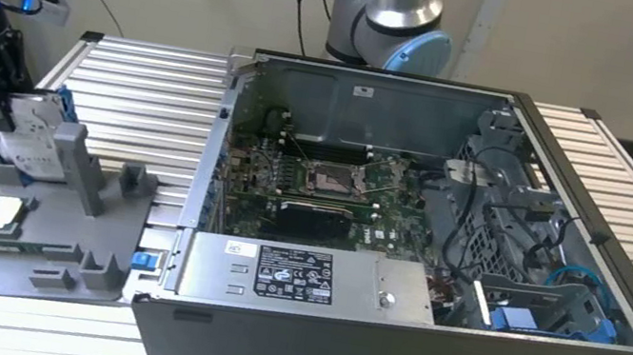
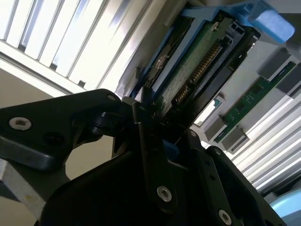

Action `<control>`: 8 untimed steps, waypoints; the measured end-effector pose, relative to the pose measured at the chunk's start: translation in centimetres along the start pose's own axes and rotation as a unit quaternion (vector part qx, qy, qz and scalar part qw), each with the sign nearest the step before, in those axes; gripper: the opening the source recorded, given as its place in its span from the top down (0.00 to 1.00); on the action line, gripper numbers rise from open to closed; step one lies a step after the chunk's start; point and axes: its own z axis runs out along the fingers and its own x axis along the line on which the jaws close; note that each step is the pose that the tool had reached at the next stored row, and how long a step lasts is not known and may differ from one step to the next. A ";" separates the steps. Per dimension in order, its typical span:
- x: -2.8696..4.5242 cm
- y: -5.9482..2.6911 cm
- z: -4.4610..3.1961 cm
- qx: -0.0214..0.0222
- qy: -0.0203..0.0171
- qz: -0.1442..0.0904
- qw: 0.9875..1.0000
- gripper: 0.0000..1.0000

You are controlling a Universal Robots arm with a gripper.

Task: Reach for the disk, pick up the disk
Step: 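Pick up the disk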

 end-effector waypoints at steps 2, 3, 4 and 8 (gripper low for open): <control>0.00 0.00 -0.37 0.000 0.000 0.000 1.000 1.00; 0.00 0.00 -0.57 0.000 0.000 0.000 1.000 1.00; 0.00 0.00 -0.78 0.000 0.000 0.000 1.000 1.00; 0.00 -0.01 -1.58 0.000 0.000 0.001 1.000 1.00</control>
